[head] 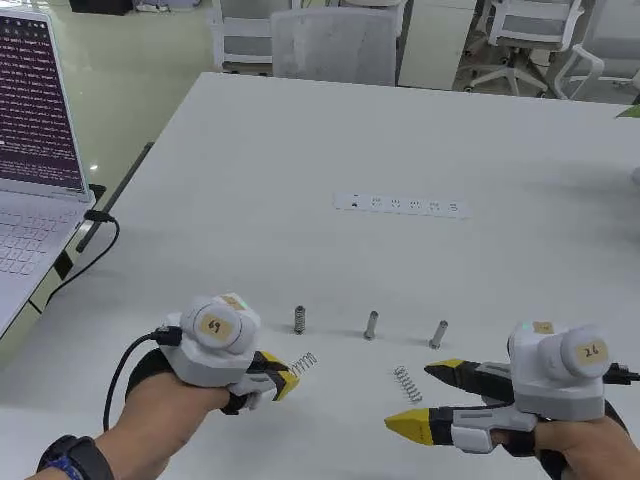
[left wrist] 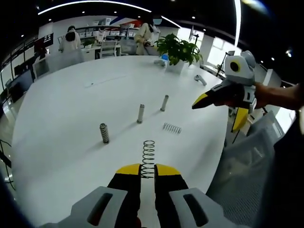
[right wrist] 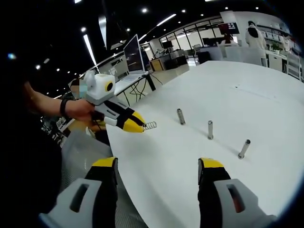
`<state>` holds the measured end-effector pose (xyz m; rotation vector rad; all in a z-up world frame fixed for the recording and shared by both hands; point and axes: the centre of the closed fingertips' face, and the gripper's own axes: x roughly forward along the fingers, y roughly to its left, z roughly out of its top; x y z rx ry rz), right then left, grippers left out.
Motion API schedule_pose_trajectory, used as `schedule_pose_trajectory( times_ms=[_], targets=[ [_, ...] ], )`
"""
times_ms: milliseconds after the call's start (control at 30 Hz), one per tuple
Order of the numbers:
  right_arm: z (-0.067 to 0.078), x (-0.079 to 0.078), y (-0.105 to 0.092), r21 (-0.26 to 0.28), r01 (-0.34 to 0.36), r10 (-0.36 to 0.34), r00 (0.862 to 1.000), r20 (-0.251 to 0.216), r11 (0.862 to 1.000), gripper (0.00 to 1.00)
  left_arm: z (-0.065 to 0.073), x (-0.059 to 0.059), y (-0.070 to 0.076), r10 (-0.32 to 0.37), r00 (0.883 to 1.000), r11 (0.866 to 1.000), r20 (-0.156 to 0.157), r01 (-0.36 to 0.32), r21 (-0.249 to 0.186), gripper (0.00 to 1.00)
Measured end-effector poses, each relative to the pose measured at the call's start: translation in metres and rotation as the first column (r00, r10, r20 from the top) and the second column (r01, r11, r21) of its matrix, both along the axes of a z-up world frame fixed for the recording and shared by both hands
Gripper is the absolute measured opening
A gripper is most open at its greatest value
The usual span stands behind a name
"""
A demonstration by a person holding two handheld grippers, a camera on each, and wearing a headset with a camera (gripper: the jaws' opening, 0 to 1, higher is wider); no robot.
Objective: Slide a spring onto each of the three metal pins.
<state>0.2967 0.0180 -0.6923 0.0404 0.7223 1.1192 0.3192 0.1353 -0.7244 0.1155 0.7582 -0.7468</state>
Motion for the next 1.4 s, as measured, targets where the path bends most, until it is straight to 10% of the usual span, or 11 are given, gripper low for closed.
schedule_pose_trajectory(
  times_ms=[1400],
  targets=[
    [0.008,0.001,0.044,0.107,-0.142,0.146,0.989,-0.025,0.984,0.31,0.034,-0.028,-0.065,-0.163,0.985,0.986,0.063,0.165,-0.034,0.02]
  ],
)
